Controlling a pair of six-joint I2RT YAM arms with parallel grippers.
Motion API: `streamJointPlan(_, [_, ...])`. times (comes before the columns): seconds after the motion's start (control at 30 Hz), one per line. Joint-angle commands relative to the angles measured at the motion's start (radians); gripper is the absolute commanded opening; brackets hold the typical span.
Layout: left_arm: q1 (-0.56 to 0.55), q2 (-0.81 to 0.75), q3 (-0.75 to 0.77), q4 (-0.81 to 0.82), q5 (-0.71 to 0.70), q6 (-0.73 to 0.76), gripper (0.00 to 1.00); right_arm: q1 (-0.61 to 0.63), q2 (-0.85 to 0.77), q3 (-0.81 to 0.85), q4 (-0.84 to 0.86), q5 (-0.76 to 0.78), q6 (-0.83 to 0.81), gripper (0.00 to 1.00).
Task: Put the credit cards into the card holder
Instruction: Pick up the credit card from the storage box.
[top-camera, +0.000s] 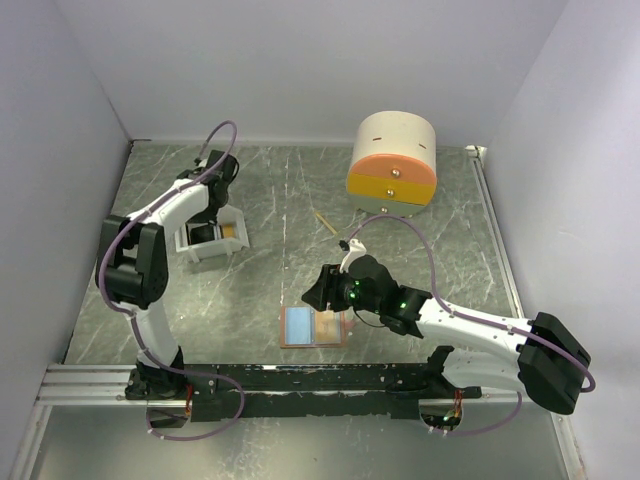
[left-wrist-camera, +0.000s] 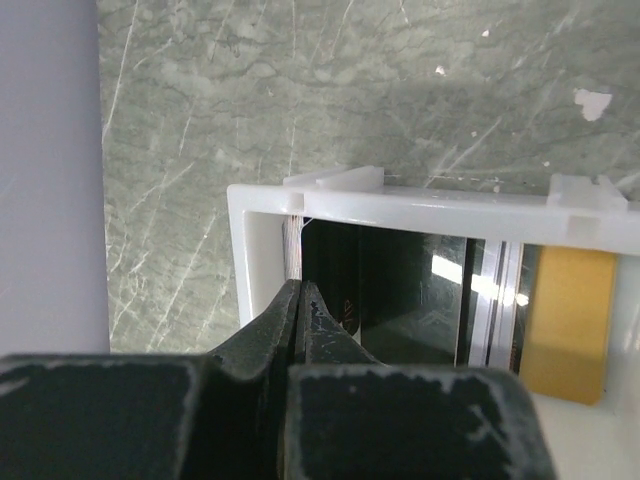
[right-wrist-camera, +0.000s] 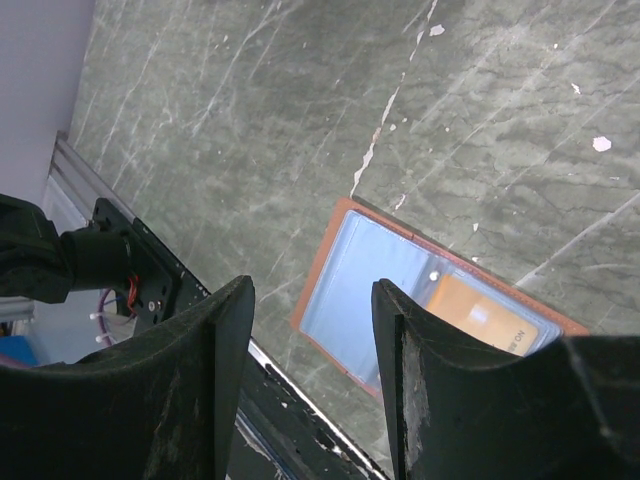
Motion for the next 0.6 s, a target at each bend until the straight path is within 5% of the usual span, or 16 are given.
streamJointPlan(0.0, [0.010,-0.066,0.041,-0.039,0.055,-0.016,0.07,0.002,-0.012,-0.013,0.015,-0.002,0.007,0.51])
streamJointPlan(0.3, [0.010,-0.184,0.029,-0.069,0.195,-0.035,0.07,0.002,-0.033,-0.004,-0.038,0.030,-0.003,0.51])
streamJointPlan(0.57, [0.012,-0.380,-0.019,-0.039,0.491,-0.057,0.07,0.003,-0.054,-0.012,-0.079,0.033,0.010,0.51])
